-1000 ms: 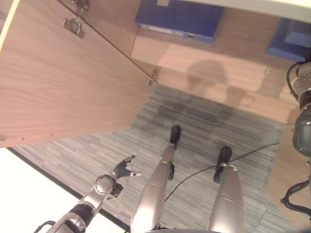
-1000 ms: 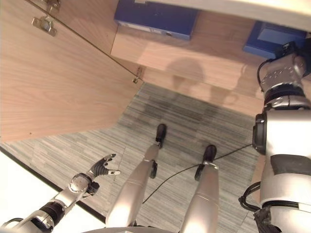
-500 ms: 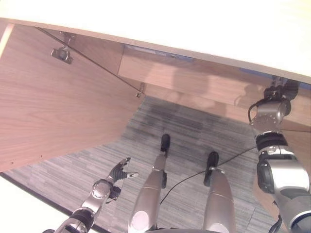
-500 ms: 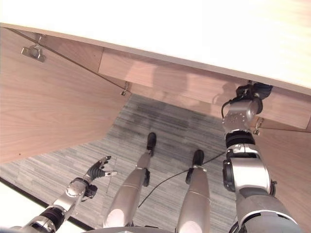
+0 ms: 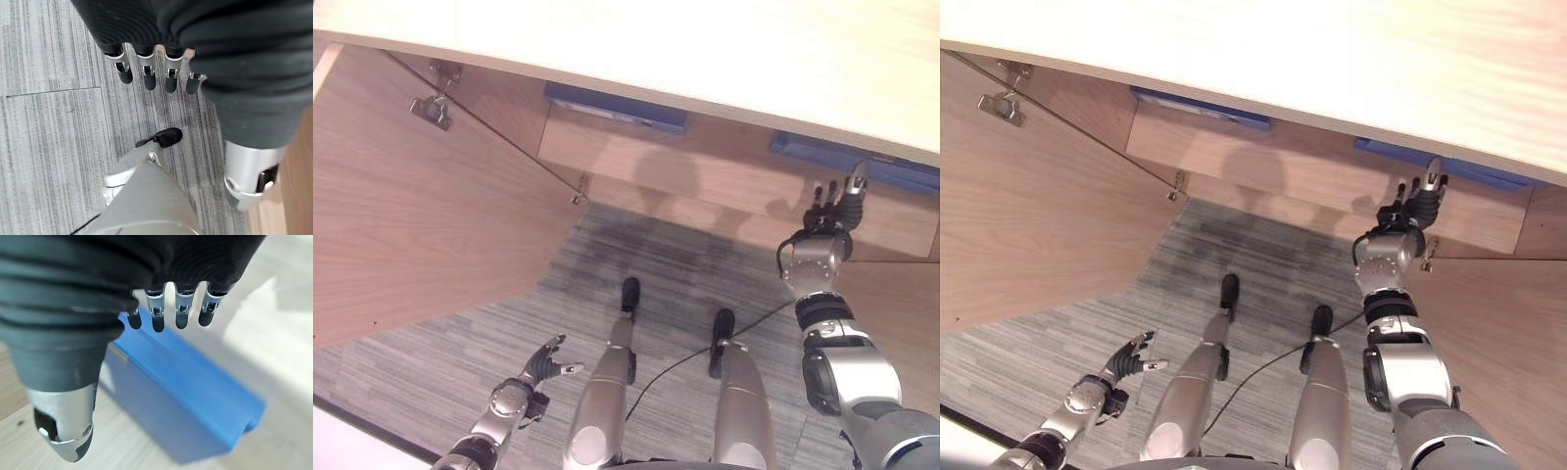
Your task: Put the empty folder in the office cabinet
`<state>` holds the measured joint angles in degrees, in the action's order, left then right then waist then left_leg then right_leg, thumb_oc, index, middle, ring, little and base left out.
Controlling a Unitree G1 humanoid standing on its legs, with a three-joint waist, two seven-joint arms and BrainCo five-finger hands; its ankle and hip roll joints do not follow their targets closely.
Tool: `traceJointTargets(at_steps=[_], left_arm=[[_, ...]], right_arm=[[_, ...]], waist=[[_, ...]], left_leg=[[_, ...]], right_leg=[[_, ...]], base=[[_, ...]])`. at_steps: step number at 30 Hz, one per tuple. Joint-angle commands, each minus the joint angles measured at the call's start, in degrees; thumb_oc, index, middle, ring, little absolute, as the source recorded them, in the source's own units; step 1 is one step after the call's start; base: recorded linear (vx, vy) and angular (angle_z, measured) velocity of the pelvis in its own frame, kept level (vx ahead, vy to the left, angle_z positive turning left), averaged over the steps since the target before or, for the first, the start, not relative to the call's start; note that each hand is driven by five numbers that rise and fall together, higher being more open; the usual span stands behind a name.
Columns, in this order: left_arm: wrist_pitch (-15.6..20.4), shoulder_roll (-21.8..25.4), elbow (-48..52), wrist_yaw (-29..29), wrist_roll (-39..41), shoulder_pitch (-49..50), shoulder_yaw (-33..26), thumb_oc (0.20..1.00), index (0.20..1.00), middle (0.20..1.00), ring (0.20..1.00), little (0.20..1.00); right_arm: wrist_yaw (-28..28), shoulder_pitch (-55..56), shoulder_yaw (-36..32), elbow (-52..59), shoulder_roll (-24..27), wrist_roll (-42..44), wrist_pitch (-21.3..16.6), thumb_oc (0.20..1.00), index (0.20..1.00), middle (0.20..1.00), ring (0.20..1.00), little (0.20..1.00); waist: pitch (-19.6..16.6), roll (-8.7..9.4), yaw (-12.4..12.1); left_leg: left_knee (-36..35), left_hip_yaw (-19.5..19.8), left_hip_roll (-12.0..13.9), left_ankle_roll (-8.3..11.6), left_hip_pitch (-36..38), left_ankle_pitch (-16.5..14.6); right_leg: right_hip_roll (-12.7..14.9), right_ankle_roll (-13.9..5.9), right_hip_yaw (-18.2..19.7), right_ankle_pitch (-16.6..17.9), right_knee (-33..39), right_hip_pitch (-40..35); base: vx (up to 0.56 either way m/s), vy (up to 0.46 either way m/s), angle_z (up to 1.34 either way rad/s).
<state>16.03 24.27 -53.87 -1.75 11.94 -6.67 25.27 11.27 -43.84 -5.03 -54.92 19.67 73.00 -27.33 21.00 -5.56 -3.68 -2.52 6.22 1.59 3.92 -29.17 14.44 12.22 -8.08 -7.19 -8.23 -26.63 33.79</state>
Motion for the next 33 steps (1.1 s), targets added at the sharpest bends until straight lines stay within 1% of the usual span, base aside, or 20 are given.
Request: traceJointTargets(at_steps=[1,4,5,7,8,12,14,15,16,17,18,21,24,25,26,27,29,30,31,33], left_arm=[[0.58,-0.26,-1.43,0.11,-0.71,-1.01,0.47,1.0,1.0,1.0,1.0,1.0],[0.71,0.23,-1.68,0.11,-0.23,-1.37,0.53,1.0,1.0,1.0,1.0,1.0],[0.72,0.25,-1.66,0.12,-0.22,-1.44,0.54,1.0,1.0,1.0,1.0,1.0],[0.83,0.53,-1.59,0.17,-0.36,-1.36,0.82,1.0,1.0,1.0,1.0,1.0],[0.83,0.66,-1.59,0.15,-0.4,-1.37,0.99,1.0,1.0,1.0,1.0,1.0],[0.73,0.9,-1.86,0.23,-0.29,-1.22,1.63,1.0,1.0,1.0,1.0,1.0],[0.78,0.66,-2.07,0.41,-0.33,-1.28,2.1,1.0,1.0,1.0,1.0,1.0],[0.79,0.65,-2.07,0.42,-0.34,-1.32,2.09,1.0,1.0,1.0,1.0,1.0],[0.85,0.54,-2.11,0.49,-0.4,-1.14,2.09,1.0,1.0,1.0,1.0,1.0],[0.89,0.49,-2.08,0.58,-0.42,-1.13,2.05,1.0,1.0,1.0,1.0,1.0],[0.92,0.32,-2.07,0.63,-0.39,-0.99,1.89,1.0,1.0,1.0,1.0,1.0],[1.26,0.33,-1.45,0.87,-0.58,-0.44,2.0,1.0,1.0,1.0,1.0,1.0],[1.54,0.31,-0.72,1.14,-1.5,0.41,1.88,1.0,1.0,1.0,1.0,1.0],[1.73,0.21,-0.56,1.13,-2.12,0.95,1.42,1.0,1.0,1.0,1.0,1.0],[1.73,0.21,-0.57,1.13,-2.12,0.95,1.43,1.0,1.0,1.0,1.0,1.0],[2.03,0.25,-0.41,1.04,-2.51,1.26,1.14,1.0,1.0,1.0,1.0,1.0],[2.19,0.21,-0.33,1.02,-2.59,1.23,1.22,1.0,1.0,1.0,1.0,1.0],[2.39,0.23,-0.1,1.1,-2.45,1.43,1.23,1.0,1.0,1.0,1.0,1.0],[2.54,0.08,-0.02,1.17,-2.29,1.45,1.13,1.0,1.0,1.0,1.0,1.0],[2.6,-0.37,0.21,1.18,-1.93,1.57,1.26,1.0,1.0,1.0,1.0,1.0]], right_arm=[[-1.18,-0.31,-1.28,-0.14,2.02,-0.16,0.05,1.0,1.0,1.0,1.0,1.0],[-0.84,-0.93,-2.35,-5.37,2.45,1.19,1.33,1.0,1.0,1.0,1.0,1.0],[-0.91,-1.04,-2.4,-5.46,2.52,1.23,1.35,1.0,1.0,1.0,1.0,1.0],[-0.25,-1.88,-2.5,-7.71,3.64,0.99,1.97,1.0,1.0,1.0,1.0,1.0],[0.42,-2.57,-1.92,-9.12,4.62,-0.15,2.68,1.0,1.0,1.0,1.0,1.0],[4.29,-4.33,1.85,-14.36,8.91,-9.57,5.96,1.0,1.0,1.0,1.0,1.0],[5.23,-4.69,3.24,-15.91,9.75,-12.14,7.25,1.0,1.0,1.0,1.0,1.0],[5.26,-4.74,3.22,-15.89,9.77,-12.17,7.26,1.0,1.0,1.0,1.0,1.0],[5.45,-4.52,4.27,-15.87,10.21,-14.65,7.78,1.0,1.0,1.0,1.0,1.0],[5.66,-4.29,4.64,-15.67,10.39,-15.58,7.9,1.0,1.0,1.0,1.0,1.0],[6.05,-3.79,5.8,-15.24,11.05,-18.5,8.42,0.2,0.2,0.2,0.2,0.2],[8.73,-3.9,9.11,-15.52,14.02,-28.57,10.21,0.2,0.2,0.2,0.2,0.2],[12.44,-3.08,12.74,-13.67,16.59,-41.31,11.64,0.2,0.2,0.2,0.2,0.2],[15.22,-1.91,14.75,-11.37,18.43,-50.16,12.56,0.2,0.2,0.2,0.2,0.2],[15.23,-1.9,14.74,-11.35,18.43,-50.16,12.57,0.2,0.2,0.2,0.2,0.2],[15.95,-1.36,15.88,-10.11,19.82,-54.46,13.32,0.2,0.2,0.2,0.2,0.2],[16.27,-1.6,16.19,-10.43,20.46,-55.55,13.72,0.2,0.2,0.2,0.2,0.2],[16.47,-1.88,16.99,-10.3,21.09,-56.94,14.09,0.2,0.2,0.2,0.2,0.2],[16.36,-1.88,17.37,-9.93,21.36,-57.84,14.23,0.2,0.2,0.2,0.2,0.2],[16.54,-2.17,18.19,-10.12,21.77,-59.67,14.55,0.2,0.2,0.2,0.2,0.2]], waist=[[0.22,0.01,-1.91],[0.02,0.16,-2.45],[0.07,0.1,-2.48],[-0.16,0.11,-2.76],[-0.16,0.15,-2.84],[-0.56,0.28,-3.3],[-0.71,0.24,-3.48],[-0.69,0.17,-3.51],[-0.74,0.3,-3.54],[-0.72,0.27,-3.56],[-0.79,0.3,-3.5],[-0.76,0.35,-3.44],[-0.43,0.33,-3.3],[-0.35,0.25,-3.2],[-0.4,0.23,-3.22],[-0.28,0.33,-3.1],[-0.33,0.34,-3.1],[-0.21,0.47,-3.01],[-0.24,0.43,-2.95],[-0.09,0.39,-2.82]], left_leg=[[3.01,1.02,3.59,4.06,2.09,-9.23],[3.46,1.58,3.56,4.04,2.31,-9.89],[3.48,1.63,3.54,4.01,2.06,-9.49],[3.65,1.81,3.59,3.96,1.76,-9.41],[3.77,1.84,3.58,3.98,1.77,-9.52],[3.76,2.05,3.63,3.97,1.76,-9.75],[3.56,2.12,3.69,3.89,1.77,-9.66],[3.55,2.16,3.7,3.85,1.53,-9.27],[3.51,2.09,3.69,3.87,1.77,-9.63],[3.47,2.14,3.7,3.81,1.54,-9.25],[3.39,2.2,3.73,3.77,1.57,-9.27],[3.27,2.2,3.73,3.79,1.61,-9.2],[3.19,2.17,3.71,3.82,1.91,-9.39],[3.07,2.25,3.78,3.8,1.73,-8.99],[3.06,2.26,3.8,3.8,1.68,-8.96],[3.0,2.29,3.81,3.8,1.74,-8.9],[2.92,2.29,3.82,3.78,1.68,-8.84],[2.91,2.24,3.77,3.8,1.93,-9.12],[2.84,2.22,3.81,3.74,1.62,-8.79],[2.86,2.16,3.84,3.68,1.48,-8.75]], right_leg=[[3.28,-4.47,-0.49,7.4,10.52,-3.41],[3.47,-4.54,-0.83,6.38,10.0,-3.92],[3.44,-4.51,-0.84,6.94,10.26,-3.8],[3.47,-4.47,-0.98,6.99,10.24,-3.74],[3.57,-4.46,-0.96,6.74,9.95,-3.74],[3.62,-4.43,-1.19,6.08,9.73,-4.12],[3.52,-4.42,-1.24,6.08,9.67,-4.17],[3.46,-4.4,-1.24,6.63,9.94,-4.05],[3.51,-4.43,-1.29,6.18,9.61,-4.09],[3.46,-4.42,-1.27,6.72,9.88,-3.97],[3.45,-4.44,-1.26,6.76,9.85,-3.9],[3.44,-4.47,-1.35,6.91,10.02,-3.98],[3.39,-4.58,-1.25,6.63,9.79,-4.06],[3.3,-4.66,-1.25,7.19,10.09,-3.89],[3.27,-4.67,-1.27,7.27,10.18,-3.88],[3.24,-4.68,-1.28,7.21,10.07,-3.81],[3.22,-4.68,-1.33,7.25,10.07,-3.76],[3.28,-4.69,-1.27,6.75,9.58,-3.75],[3.18,-4.71,-1.2,7.34,10.0,-3.61],[3.04,-4.65,-0.95,7.39,9.93,-3.34]], base=[[0.0,0.0,0.0],[0.04,-0.02,0.02],[-0.01,-0.003,0.07],[0.0,-0.004,0.06],[0.0,0.0,0.0],[0.03,-0.008,0.02],[0.01,0.007,0.05],[0.02,0.012,0.05],[-0.01,0.014,0.04],[0.0,0.0,0.0],[0.0,0.0,0.0],[0.0,0.0,0.0],[0.0,0.0,0.0],[0.0,0.0,0.0],[0.0,0.0,0.0],[0.0,0.0,0.0],[0.0,0.0,0.0],[0.0,0.0,0.0],[0.0,0.0,0.0],[0.0,0.0,0.0]])
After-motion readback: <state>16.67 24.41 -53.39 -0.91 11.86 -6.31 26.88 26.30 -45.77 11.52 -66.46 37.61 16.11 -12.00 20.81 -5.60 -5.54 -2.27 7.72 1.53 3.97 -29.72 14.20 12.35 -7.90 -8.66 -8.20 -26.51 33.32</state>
